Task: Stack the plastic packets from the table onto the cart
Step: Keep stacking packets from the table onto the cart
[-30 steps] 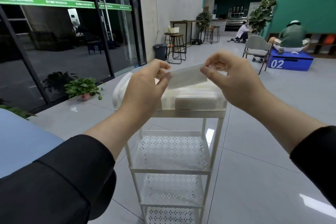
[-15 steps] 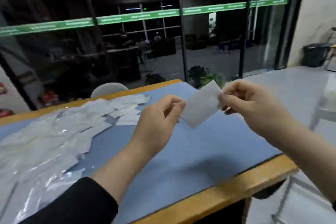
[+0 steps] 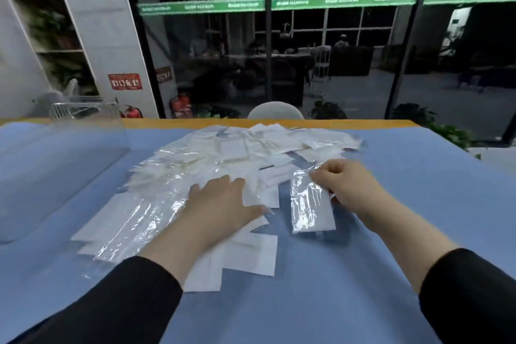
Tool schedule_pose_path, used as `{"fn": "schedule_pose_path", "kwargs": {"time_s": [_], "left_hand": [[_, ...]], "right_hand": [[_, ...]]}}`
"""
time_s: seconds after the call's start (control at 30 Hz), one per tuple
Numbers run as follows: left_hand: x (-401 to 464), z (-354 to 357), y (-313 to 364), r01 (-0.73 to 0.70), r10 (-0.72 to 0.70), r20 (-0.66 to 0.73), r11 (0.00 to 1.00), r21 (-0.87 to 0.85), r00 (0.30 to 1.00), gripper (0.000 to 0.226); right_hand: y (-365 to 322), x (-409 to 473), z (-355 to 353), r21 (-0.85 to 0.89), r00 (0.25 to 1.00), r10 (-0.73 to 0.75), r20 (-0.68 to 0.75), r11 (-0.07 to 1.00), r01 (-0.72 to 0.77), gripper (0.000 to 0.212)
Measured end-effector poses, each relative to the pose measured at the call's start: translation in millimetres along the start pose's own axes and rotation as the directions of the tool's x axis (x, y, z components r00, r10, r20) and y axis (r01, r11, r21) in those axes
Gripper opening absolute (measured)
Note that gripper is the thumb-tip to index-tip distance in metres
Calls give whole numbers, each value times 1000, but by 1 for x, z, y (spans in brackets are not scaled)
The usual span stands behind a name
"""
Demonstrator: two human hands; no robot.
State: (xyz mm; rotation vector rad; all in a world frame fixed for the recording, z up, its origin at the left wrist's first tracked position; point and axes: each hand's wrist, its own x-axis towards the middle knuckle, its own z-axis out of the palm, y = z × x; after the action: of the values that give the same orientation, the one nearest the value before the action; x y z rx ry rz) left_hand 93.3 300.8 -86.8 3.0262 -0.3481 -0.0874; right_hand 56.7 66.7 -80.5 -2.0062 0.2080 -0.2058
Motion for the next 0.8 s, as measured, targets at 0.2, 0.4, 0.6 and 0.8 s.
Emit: {"fn": "schedule_pose_path", "kwargs": {"time_s": [0.2,0.4,0.6,0.8], "left_hand": [[-3,-9,-8,-66,71,113,997,-51,991,76],[1,-9,-20,-60,59,-4,993,-102,998,31],[11,-3,-24,-57,48,-158,997,-49,986,29],[12,0,-25,54,-37,-216,996,74,976,7]], "right_hand": [[11,-1,18,-155,991,-129,37,979,133,3],[12,-3,22,-146,986,-163,29,975,166,4],[14,-4,19,-56,985,-171,-21,984,169,4],[12,-5,20,14,983,-181,-39,983,181,3]]}}
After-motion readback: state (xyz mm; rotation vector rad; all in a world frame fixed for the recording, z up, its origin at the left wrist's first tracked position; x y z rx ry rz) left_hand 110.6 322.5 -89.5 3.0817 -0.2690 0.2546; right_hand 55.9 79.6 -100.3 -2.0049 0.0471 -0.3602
